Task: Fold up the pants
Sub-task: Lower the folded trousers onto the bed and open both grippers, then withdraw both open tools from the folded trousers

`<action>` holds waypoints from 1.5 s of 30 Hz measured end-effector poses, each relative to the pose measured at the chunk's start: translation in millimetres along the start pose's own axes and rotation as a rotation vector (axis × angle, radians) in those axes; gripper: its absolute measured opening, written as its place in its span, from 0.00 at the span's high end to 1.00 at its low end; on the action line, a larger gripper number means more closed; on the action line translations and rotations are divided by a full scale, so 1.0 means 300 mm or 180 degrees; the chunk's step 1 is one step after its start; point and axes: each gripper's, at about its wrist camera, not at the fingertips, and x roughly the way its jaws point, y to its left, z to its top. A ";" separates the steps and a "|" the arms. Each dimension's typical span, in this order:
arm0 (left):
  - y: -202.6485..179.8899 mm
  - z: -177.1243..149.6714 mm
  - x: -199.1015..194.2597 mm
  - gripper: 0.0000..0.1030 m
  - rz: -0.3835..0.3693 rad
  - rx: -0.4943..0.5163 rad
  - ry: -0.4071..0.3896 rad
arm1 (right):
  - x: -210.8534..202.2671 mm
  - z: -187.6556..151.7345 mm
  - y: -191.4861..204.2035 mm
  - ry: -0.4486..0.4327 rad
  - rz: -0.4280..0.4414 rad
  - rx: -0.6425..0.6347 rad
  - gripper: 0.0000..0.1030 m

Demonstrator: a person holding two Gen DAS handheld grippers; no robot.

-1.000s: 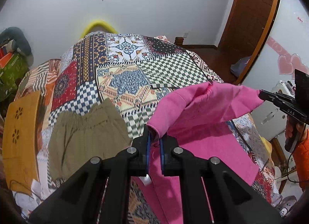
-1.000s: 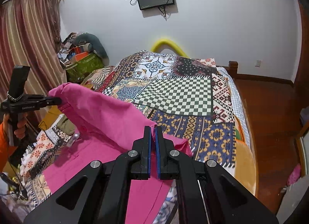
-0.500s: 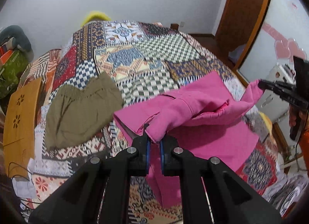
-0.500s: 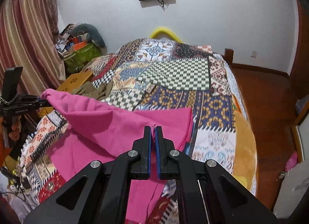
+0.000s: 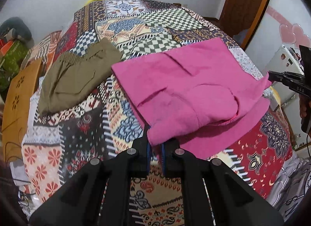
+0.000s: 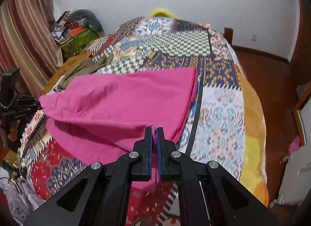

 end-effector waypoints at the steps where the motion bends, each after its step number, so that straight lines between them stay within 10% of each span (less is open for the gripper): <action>1: 0.004 -0.006 -0.002 0.92 -0.0001 -0.0024 0.0000 | 0.002 -0.008 0.003 0.0027 -0.0004 -0.0001 0.96; 17: 0.020 -0.025 -0.183 0.91 0.0103 -0.0238 -0.0300 | -0.111 -0.021 0.075 -0.0113 -0.0136 -0.0133 0.72; 24: -0.147 0.032 -0.182 0.63 -0.0106 0.0100 -0.0399 | -0.077 -0.001 0.184 -0.0108 0.0069 -0.0368 0.67; 45: -0.255 -0.024 0.042 0.55 -0.0473 0.0221 0.0043 | 0.101 -0.077 0.279 0.0260 0.0314 -0.0559 0.65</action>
